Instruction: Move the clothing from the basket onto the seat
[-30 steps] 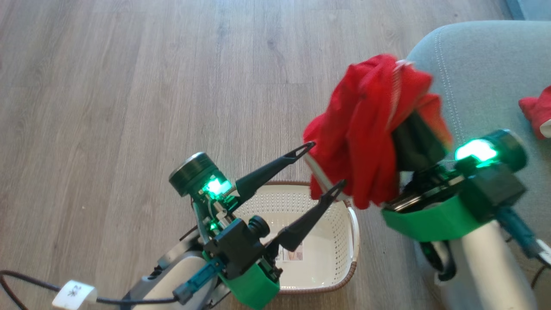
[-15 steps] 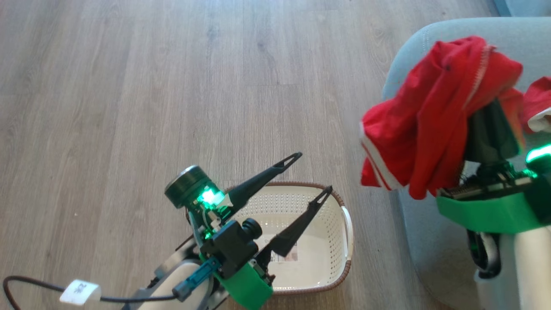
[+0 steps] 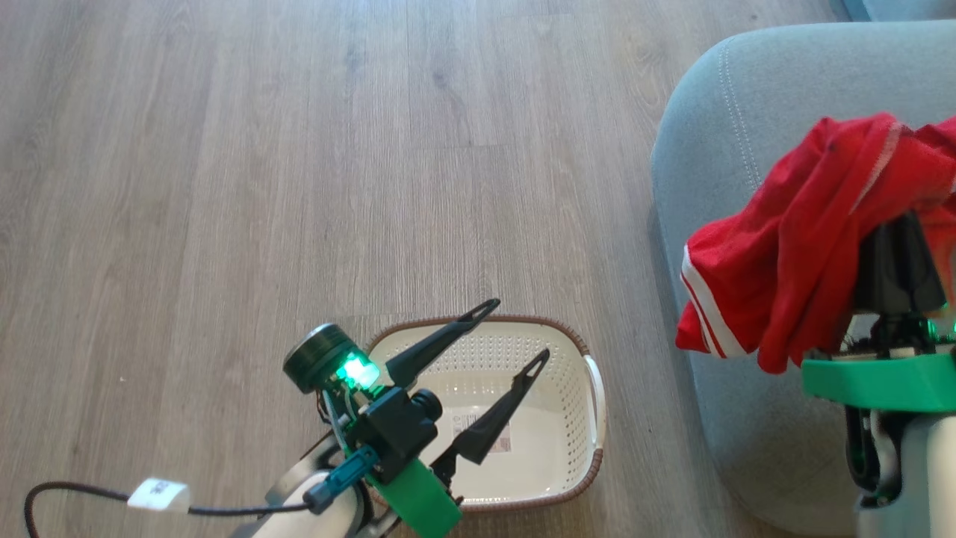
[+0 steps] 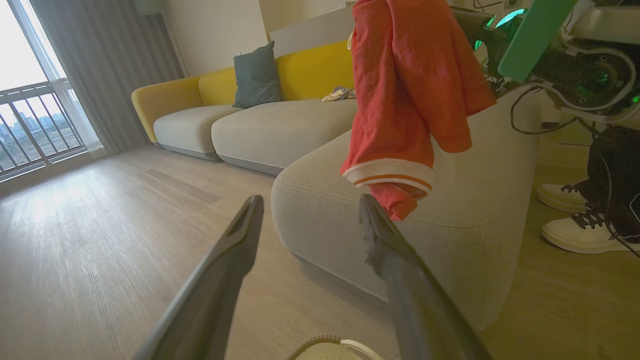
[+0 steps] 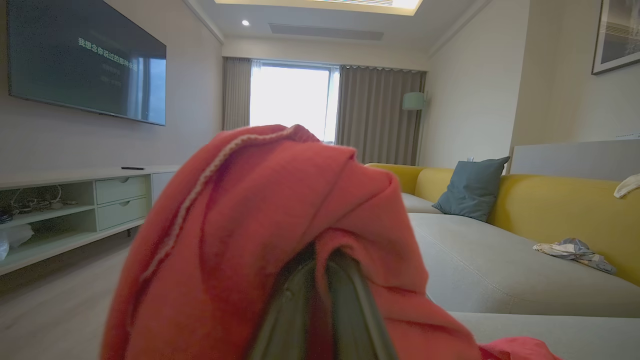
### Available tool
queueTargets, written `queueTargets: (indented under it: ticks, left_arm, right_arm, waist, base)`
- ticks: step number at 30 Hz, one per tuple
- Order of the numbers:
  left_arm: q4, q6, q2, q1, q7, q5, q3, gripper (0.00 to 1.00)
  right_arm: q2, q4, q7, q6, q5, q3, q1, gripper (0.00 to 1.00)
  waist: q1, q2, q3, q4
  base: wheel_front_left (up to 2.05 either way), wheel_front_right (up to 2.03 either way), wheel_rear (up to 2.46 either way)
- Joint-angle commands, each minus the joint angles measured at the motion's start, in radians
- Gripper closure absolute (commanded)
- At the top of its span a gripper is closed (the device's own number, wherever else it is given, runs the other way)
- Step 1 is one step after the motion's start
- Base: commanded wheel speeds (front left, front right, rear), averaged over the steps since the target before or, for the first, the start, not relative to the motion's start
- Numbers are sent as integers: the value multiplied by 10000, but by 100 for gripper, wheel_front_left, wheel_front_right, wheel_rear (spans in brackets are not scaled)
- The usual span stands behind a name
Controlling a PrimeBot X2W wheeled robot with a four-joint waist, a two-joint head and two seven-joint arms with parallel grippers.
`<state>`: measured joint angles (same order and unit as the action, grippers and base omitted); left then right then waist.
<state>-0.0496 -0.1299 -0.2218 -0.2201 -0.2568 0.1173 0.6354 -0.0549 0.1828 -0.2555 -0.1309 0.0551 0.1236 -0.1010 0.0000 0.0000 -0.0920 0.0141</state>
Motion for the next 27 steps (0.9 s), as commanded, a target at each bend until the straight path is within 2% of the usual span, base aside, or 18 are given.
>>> queueTargets:
  ticks: [1,27]
  left_arm:
    - [-202,-8,-25,-130,-49,86,-432,0]
    - [775,-8,-25,-58,-49,556,-41,0]
  right_arm:
    - [45,260,-63,2,87,-157,-10,100]
    - [47,-661,-63,2,685,338,36,100]
  waist:
    - [0,0,20,-4]
    - [0,0,-153,-94]
  base:
    - [0,0,0]
    - [0,0,0]
